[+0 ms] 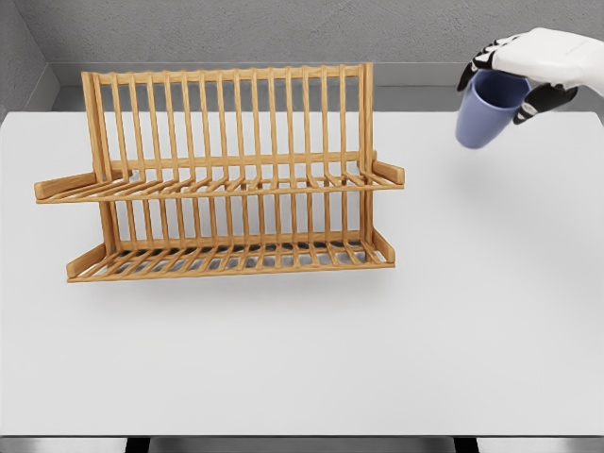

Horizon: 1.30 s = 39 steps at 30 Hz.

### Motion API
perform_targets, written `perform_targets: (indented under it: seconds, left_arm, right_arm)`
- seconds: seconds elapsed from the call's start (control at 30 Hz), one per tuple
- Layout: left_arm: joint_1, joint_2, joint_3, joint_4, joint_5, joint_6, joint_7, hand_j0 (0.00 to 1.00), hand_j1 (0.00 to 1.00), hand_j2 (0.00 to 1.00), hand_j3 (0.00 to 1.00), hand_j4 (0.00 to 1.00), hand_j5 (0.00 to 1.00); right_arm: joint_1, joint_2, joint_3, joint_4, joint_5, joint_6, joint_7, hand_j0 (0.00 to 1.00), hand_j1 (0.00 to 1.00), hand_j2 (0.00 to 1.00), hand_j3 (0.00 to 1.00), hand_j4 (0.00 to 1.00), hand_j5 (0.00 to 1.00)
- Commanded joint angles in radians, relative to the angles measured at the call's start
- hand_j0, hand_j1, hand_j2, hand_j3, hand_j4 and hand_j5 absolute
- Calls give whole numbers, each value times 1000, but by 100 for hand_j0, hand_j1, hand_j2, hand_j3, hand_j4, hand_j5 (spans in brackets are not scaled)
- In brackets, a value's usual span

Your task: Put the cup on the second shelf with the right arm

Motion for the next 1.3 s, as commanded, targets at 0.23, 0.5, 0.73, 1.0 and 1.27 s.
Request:
perform_targets:
  seconds: [0.23,0.5,0.73,1.0,1.27]
  left_arm:
    - [0,0,0,0,0,0,0,100,100,100,100,100,100]
    - [0,0,0,0,0,0,-1,100,100,100,100,100,100]
    - [0,0,0,0,0,0,-1,100,100,100,100,100,100]
    - [0,0,0,0,0,0,0,100,100,100,100,100,100]
    - [0,0,0,0,0,0,0,100,100,100,100,100,100]
  right_arm:
    - [-5,-1,-51,-101,0,3,-1,66,66,66,66,66,66]
    - [-3,-3,-51,-236,-2,0,-1,66,66,66,66,66,66]
    - [-3,20,-48,-279,-2,-1,-1,66,66,66,66,66,66]
    - [-5,45,-37,-311,-2,-32,-1,66,66,66,66,66,66]
    - [-5,77,-22,-311,-4,-99,-1,67,67,67,67,67,67]
